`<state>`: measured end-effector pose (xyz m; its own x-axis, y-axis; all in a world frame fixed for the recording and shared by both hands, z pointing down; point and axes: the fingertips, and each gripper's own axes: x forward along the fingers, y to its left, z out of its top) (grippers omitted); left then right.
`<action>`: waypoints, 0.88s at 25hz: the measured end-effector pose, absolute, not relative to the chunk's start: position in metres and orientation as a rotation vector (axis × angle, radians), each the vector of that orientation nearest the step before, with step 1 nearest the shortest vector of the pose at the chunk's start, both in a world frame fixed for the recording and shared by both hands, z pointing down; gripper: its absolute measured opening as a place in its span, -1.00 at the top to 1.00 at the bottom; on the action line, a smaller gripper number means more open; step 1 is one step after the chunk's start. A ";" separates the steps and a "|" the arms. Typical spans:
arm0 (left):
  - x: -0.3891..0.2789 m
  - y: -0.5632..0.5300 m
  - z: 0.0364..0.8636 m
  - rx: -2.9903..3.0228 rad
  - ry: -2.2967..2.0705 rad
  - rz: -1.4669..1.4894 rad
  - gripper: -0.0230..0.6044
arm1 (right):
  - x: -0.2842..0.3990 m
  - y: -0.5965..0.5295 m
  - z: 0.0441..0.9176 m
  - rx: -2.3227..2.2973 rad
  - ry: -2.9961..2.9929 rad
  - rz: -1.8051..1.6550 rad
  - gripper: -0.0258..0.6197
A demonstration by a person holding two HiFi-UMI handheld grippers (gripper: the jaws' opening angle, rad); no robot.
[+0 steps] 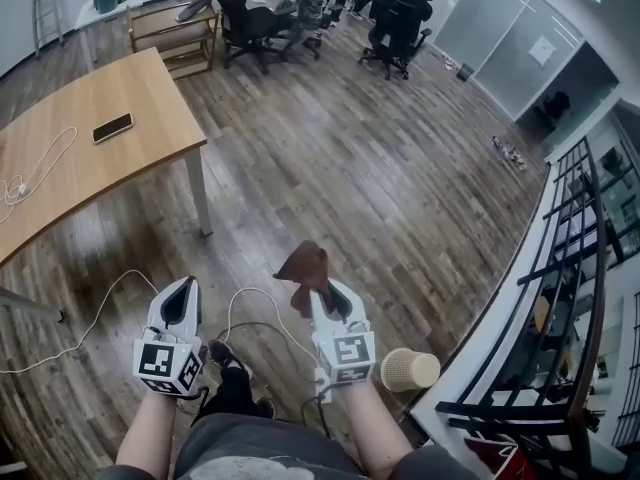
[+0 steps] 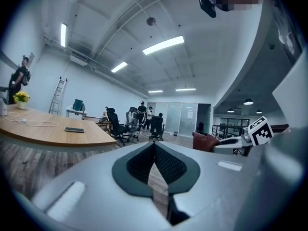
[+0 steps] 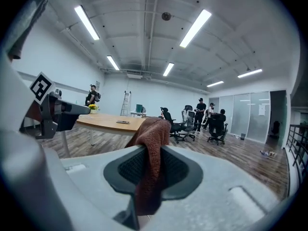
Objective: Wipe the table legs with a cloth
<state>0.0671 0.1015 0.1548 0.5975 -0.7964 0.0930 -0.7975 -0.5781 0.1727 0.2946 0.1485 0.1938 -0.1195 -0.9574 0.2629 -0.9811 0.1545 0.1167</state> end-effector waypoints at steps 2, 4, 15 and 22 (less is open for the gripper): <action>0.063 0.123 0.147 2.625 -1.346 -0.011 0.86 | 0.283 0.164 0.189 1.853 -2.192 0.126 0.72; 0.057 0.145 0.141 2.614 -1.374 -0.018 0.86 | 0.272 0.179 0.187 1.818 -2.232 0.120 0.72; 0.018 0.208 0.132 2.572 -1.468 0.054 0.86 | 0.231 0.226 0.192 1.756 -2.331 0.160 0.72; 0.000 0.215 0.139 2.573 -1.401 0.018 0.86 | 0.210 0.239 0.184 1.805 -2.300 0.151 0.72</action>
